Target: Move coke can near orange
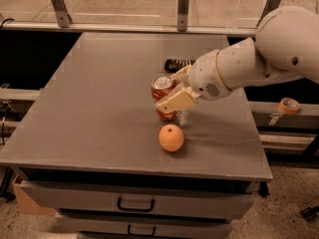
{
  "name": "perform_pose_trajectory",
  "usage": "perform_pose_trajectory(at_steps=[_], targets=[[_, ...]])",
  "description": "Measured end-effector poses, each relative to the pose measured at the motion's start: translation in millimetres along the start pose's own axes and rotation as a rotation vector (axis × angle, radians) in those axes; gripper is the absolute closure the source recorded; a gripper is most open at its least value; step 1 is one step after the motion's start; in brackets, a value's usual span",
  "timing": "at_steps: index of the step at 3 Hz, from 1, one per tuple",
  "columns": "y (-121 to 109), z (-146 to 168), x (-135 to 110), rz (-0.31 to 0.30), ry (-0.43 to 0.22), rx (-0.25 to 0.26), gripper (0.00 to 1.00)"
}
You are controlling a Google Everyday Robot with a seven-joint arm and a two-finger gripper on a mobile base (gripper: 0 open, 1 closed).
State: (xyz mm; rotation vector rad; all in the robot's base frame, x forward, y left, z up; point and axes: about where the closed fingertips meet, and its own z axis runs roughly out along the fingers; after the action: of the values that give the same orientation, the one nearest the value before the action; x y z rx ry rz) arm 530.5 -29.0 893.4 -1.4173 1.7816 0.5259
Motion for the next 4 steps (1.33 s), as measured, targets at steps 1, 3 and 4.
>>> perform_pose_trajectory(at_steps=[1,3,4], targets=[[11.0,-0.7,8.2,0.008,0.021,-0.022,0.36],[9.8,10.3,13.3,0.014,0.028,-0.048,0.0],[1.4,9.5,13.2,0.02,0.011,-0.048,0.0]])
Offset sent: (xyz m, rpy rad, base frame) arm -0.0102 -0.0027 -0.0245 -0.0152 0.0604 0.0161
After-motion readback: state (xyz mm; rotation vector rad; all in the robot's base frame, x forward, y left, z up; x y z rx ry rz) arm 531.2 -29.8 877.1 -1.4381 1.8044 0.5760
